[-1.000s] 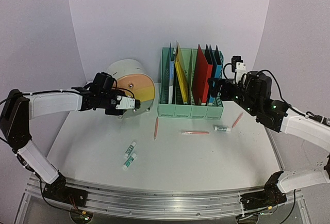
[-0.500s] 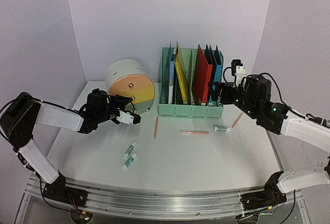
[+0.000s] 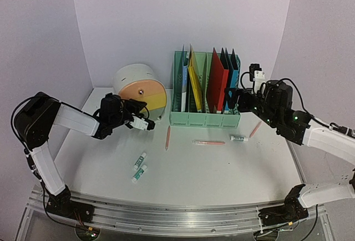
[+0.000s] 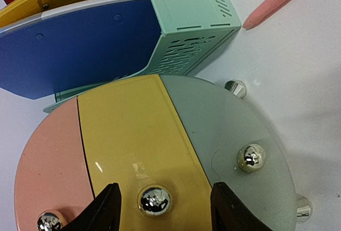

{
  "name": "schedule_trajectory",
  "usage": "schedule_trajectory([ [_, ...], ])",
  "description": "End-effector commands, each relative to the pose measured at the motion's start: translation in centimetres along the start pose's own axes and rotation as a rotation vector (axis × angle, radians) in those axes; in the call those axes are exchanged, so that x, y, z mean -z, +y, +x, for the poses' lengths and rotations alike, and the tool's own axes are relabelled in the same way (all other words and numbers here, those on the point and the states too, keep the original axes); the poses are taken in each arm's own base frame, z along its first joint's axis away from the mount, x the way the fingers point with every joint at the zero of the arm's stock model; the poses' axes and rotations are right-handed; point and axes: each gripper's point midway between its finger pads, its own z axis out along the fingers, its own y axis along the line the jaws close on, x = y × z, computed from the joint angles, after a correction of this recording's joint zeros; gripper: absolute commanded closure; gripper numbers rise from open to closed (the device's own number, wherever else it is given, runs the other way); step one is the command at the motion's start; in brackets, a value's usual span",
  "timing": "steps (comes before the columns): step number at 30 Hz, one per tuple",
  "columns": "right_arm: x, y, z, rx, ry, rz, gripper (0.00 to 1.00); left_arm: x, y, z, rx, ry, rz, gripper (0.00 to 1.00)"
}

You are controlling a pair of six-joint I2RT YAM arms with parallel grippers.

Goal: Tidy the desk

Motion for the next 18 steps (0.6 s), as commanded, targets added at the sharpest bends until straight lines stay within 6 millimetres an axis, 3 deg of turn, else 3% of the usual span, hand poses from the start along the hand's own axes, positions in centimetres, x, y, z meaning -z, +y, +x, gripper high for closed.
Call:
schedule_trajectory([
  [1, 0.7, -0.1, -1.6, -0.007, -0.050, 0.000, 0.02, -1.1, 2.7, 1.1, -0.032, 0.038, -0.068, 0.48],
  [18, 1.1, -0.1, -2.3, -0.003, -0.068, 0.000, 0.02, -2.2, 2.0, 2.4, -0.026, 0.086, -0.042, 0.80],
])
